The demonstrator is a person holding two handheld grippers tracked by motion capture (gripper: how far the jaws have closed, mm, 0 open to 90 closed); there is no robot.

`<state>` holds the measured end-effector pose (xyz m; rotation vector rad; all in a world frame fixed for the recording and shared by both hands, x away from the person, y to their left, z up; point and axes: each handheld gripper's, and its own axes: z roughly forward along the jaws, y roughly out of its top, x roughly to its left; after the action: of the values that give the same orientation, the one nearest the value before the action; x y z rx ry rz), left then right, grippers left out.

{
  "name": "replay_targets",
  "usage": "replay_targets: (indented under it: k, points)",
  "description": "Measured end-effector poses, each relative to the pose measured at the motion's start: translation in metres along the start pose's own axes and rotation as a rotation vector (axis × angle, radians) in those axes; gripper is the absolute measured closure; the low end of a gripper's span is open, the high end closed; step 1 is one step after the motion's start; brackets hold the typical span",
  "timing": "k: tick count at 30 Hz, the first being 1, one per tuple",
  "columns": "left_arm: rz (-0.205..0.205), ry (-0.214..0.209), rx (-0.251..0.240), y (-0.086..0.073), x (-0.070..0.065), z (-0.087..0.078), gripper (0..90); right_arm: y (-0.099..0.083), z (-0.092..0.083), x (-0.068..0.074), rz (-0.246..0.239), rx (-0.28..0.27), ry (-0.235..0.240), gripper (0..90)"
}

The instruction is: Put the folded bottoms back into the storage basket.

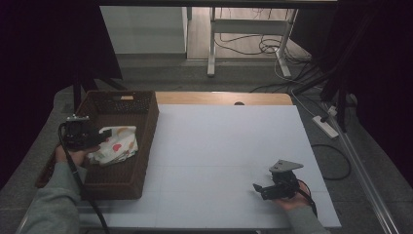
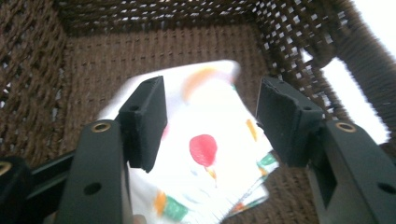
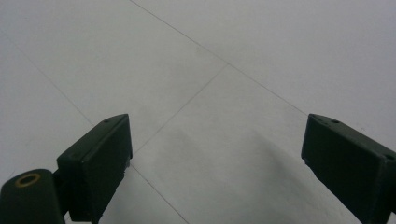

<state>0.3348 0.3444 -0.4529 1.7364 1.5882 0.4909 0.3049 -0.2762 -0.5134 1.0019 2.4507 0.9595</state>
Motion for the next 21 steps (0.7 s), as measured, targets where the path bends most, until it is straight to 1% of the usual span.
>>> replay_targets:
  k: [4,7,14,15,17,18,20,21]
  points:
    - [0.017,-0.063,-0.022,-0.001,-0.005,-0.006,39.4,0.0,0.0,0.0,-0.001,0.001,-0.001,9.2]
    - [0.042,-0.089,-0.031,-0.001,-0.01,-0.01,39.1,0.0,0.0,0.0,-0.001,0.001,-0.001,9.2]
    - [0.073,-0.154,-0.058,-0.002,-0.024,-0.022,37.5,0.0,0.0,0.0,-0.002,0.004,0.001,9.2]
    - [0.079,-0.164,-0.06,-0.003,-0.026,-0.024,36.8,0.0,0.0,0.0,-0.002,0.004,0.001,9.2]
    - [0.091,-0.169,-0.068,-0.004,-0.029,-0.027,35.2,0.0,0.0,0.0,-0.002,0.004,0.002,9.2]
    - [0.095,-0.179,-0.074,-0.004,-0.032,-0.031,34.3,0.0,0.0,0.0,-0.002,0.005,0.003,9.2]
    - [0.109,-0.2,-0.08,-0.006,-0.037,-0.035,31.1,0.0,0.0,0.0,-0.003,0.005,0.005,9.2]
    - [0.115,-0.202,-0.085,-0.007,-0.04,-0.037,29.4,0.0,0.0,0.001,-0.004,0.005,0.005,9.2]
